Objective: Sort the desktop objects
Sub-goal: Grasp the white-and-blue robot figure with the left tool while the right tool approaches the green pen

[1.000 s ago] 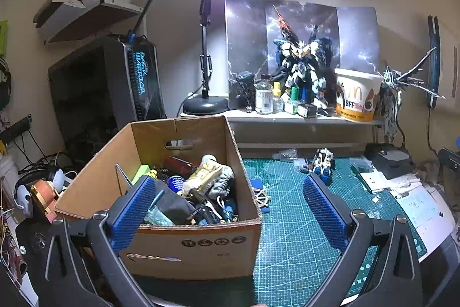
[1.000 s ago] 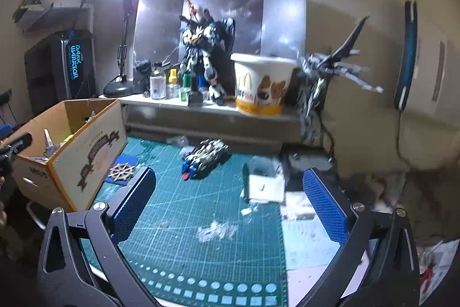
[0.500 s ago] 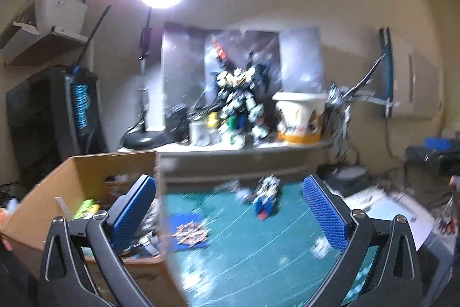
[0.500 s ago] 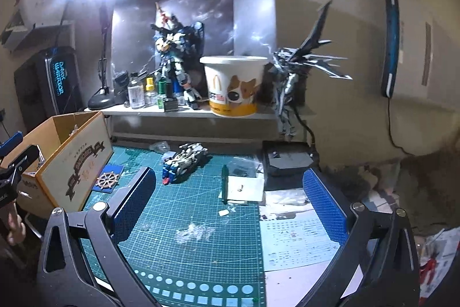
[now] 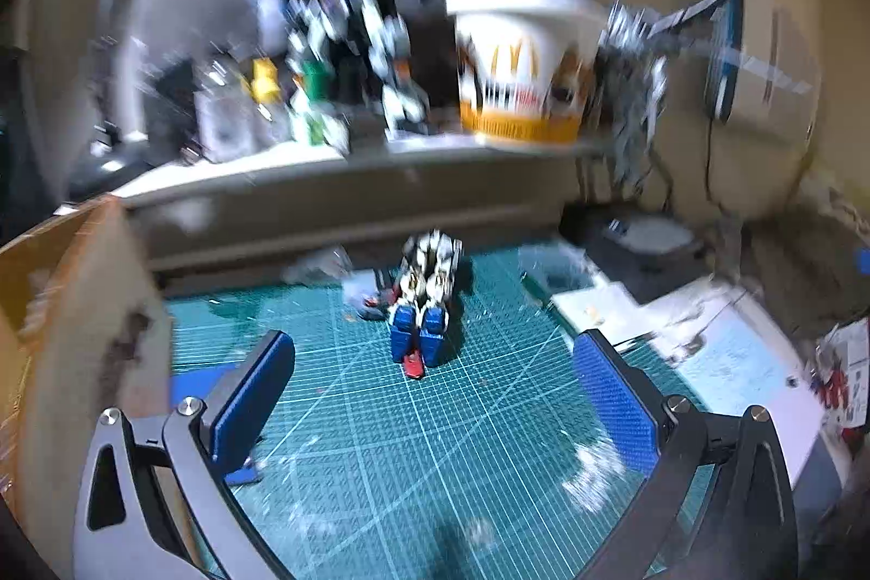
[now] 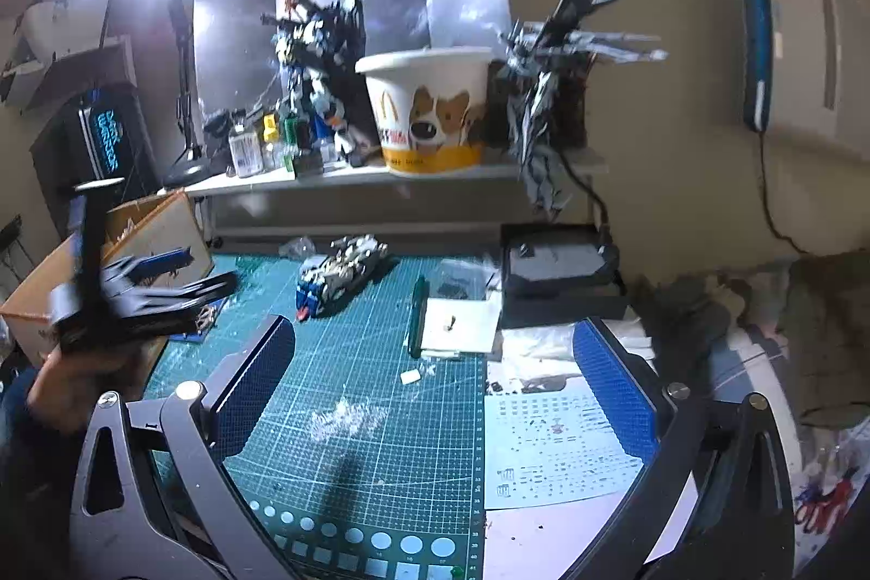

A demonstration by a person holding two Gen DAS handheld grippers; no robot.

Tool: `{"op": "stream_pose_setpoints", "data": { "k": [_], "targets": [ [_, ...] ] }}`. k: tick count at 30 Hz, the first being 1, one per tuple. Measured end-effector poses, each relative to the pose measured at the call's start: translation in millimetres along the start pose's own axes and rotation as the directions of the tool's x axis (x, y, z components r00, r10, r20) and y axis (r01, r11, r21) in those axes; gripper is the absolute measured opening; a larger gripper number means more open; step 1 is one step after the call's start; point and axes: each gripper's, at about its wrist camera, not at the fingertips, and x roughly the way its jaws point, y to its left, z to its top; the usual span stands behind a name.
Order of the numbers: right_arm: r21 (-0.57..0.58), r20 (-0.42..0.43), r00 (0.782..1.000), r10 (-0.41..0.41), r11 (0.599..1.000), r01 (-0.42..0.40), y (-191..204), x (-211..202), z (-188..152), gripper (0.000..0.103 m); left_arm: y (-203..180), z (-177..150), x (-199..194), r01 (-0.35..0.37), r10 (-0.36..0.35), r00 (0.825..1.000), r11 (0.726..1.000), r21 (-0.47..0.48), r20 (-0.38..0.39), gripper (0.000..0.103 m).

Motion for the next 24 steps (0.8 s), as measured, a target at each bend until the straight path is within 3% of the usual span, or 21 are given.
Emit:
{"op": "stream_pose_setpoints", "data": {
  "k": [4,7,9,11,22,24],
  "targets": [
    [0.006,-0.046,0.998,0.036,0.999,-0.036,-8,24,-10,0.103,-8,6,52,0.007,-0.003,0.997,0.999,0.050,-0.073,0.102],
    [0.023,-0.103,0.993,0.055,0.998,-0.053,-16,46,-21,0.102,-13,7,85,-0.001,0.012,0.993,0.995,0.098,-0.114,0.090],
    [0.047,-0.131,0.989,0.064,0.997,-0.058,-23,57,-29,0.101,-12,5,107,0.000,0.018,0.986,0.994,0.106,-0.164,0.076],
    [0.075,-0.154,0.985,0.076,0.995,-0.065,-29,67,-35,0.101,-8,4,124,0.015,0.004,0.978,0.996,0.089,-0.207,0.075],
    [0.148,-0.207,0.972,0.115,0.985,-0.085,-52,93,-48,0.101,9,23,174,0.026,-0.024,0.960,1.000,0.004,-0.280,0.075],
    [0.152,-0.218,0.969,0.117,0.985,-0.085,-52,98,-51,0.101,10,23,180,0.004,-0.002,0.958,1.000,0.007,-0.285,0.074]
  ]
}}
